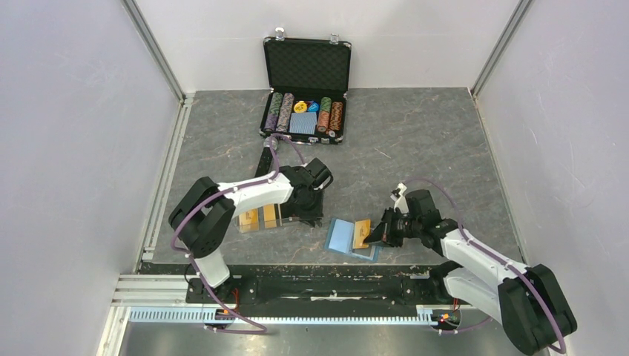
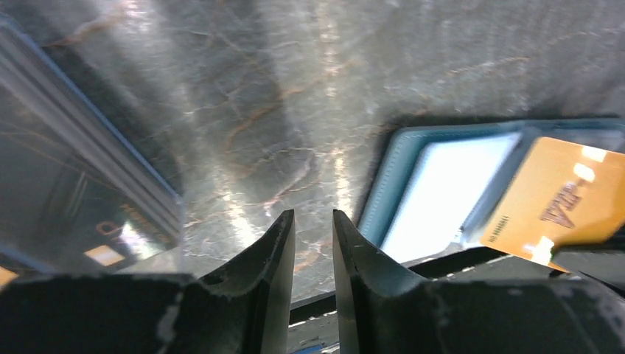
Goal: Put the credit cards into the card holder
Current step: Insert the credit card into the card holder.
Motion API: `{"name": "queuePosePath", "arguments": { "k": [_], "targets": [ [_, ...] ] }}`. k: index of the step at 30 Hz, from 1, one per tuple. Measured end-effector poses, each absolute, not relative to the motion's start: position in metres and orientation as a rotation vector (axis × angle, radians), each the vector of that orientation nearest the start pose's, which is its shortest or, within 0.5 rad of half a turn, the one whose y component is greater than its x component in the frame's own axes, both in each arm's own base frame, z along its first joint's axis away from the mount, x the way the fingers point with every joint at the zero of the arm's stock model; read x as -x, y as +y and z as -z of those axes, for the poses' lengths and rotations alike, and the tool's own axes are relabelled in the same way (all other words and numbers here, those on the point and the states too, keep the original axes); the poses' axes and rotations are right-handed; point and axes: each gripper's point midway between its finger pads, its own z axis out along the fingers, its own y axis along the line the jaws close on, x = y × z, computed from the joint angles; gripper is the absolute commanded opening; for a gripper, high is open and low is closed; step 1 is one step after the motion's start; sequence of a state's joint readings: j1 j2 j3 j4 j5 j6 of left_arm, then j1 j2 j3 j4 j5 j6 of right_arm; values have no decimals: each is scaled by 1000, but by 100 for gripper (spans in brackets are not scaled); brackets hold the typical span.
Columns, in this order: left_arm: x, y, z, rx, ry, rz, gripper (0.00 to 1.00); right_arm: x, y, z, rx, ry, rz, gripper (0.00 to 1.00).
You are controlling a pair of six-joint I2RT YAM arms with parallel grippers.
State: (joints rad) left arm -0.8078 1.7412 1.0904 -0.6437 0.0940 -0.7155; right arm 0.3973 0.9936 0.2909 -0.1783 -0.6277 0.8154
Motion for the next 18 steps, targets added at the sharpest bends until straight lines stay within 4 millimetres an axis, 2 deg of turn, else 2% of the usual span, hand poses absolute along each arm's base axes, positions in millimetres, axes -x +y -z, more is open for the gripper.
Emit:
{"name": "queuePosePath", "arguments": {
  "k": [9, 18],
  "targets": [
    [-187, -290, -29, -202, 2960, 466, 29, -127, 209, -48, -207, 2675, -1287, 0],
    [-175, -292, -16, -223, 2994, 460, 29, -126, 207, -35, -210, 2712, -1235, 0]
  ]
}}
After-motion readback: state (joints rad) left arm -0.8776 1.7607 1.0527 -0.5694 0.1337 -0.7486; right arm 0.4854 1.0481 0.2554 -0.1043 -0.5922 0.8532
